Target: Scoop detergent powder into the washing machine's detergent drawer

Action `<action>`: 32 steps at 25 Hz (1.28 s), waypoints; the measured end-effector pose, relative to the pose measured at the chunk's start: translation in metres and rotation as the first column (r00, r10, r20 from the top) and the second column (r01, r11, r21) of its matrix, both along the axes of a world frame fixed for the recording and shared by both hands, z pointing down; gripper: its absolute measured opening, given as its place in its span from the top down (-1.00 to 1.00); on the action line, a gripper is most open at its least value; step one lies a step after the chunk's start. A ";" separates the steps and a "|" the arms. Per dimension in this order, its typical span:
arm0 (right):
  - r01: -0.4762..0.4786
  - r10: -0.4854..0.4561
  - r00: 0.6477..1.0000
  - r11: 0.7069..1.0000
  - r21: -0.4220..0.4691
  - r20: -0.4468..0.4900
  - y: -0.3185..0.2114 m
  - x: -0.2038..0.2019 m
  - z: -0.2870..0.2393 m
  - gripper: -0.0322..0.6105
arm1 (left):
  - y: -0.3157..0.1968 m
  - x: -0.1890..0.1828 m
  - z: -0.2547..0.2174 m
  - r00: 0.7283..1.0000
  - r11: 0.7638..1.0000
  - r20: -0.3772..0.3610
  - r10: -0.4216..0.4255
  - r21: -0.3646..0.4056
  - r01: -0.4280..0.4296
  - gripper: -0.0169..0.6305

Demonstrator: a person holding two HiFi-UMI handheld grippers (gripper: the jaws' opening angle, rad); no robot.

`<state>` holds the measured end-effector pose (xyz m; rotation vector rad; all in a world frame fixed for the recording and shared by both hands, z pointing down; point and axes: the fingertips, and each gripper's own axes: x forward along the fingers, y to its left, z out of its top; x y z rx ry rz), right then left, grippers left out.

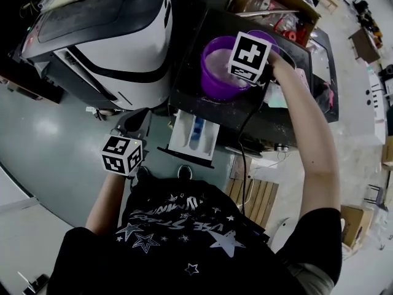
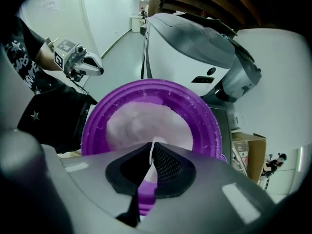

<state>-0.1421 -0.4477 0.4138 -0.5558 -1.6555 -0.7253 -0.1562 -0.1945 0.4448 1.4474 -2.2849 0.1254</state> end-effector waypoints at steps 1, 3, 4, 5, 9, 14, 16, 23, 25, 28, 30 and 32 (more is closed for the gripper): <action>-0.006 0.006 1.000 1.000 -0.001 -0.023 0.002 0.001 0.002 0.79 | 0.000 0.000 0.000 1.000 1.000 0.000 0.000 0.002 0.000 0.94; -0.018 0.018 0.998 1.000 -0.003 -0.064 0.006 0.004 0.005 0.79 | -0.001 -0.001 -0.001 1.000 1.000 -0.001 -0.002 0.009 0.002 0.94; -0.027 0.026 0.996 1.000 -0.006 -0.081 0.007 0.004 0.006 0.79 | -0.001 -0.002 -0.001 1.000 1.000 0.000 -0.001 0.012 0.001 0.94; -0.038 0.037 0.995 0.999 -0.012 -0.094 0.009 0.005 0.007 0.78 | -0.002 -0.002 -0.001 1.000 1.000 0.000 0.000 0.014 0.000 0.94; -0.079 0.073 0.989 0.996 -0.047 -0.128 0.012 0.007 0.009 0.78 | -0.003 -0.003 -0.003 1.000 1.000 0.003 0.010 0.022 -0.010 0.94; -0.137 0.120 0.981 0.985 -0.104 -0.152 0.017 0.004 0.007 0.78 | -0.001 -0.007 -0.005 1.000 0.999 0.005 0.017 0.027 -0.017 0.94; -0.167 0.143 0.976 0.975 -0.144 -0.165 0.020 0.003 0.006 0.78 | 0.000 -0.009 -0.005 1.000 0.999 0.004 0.017 0.030 -0.017 0.94; -0.267 0.224 0.956 0.932 -0.247 -0.188 0.028 -0.002 0.003 0.78 | 0.005 -0.012 -0.003 1.000 0.999 -0.002 0.023 0.036 -0.023 0.94; -0.270 0.228 0.955 0.933 -0.237 -0.189 0.028 -0.002 0.003 0.78 | 0.006 -0.013 -0.002 1.000 0.999 -0.003 0.026 0.037 -0.026 0.94; -0.273 0.231 0.953 0.934 -0.229 -0.194 0.030 -0.002 0.002 0.78 | 0.008 -0.015 -0.003 1.000 0.999 -0.003 0.031 0.038 -0.031 0.94; -0.286 0.241 0.950 0.926 -0.246 -0.199 0.033 -0.002 0.000 0.78 | 0.009 -0.016 -0.003 0.999 0.999 -0.002 0.035 0.039 -0.035 0.94; -0.306 0.256 0.945 0.911 -0.275 -0.203 0.035 -0.001 -0.004 0.78 | 0.011 -0.018 -0.004 0.999 0.998 -0.002 0.040 0.040 -0.040 0.94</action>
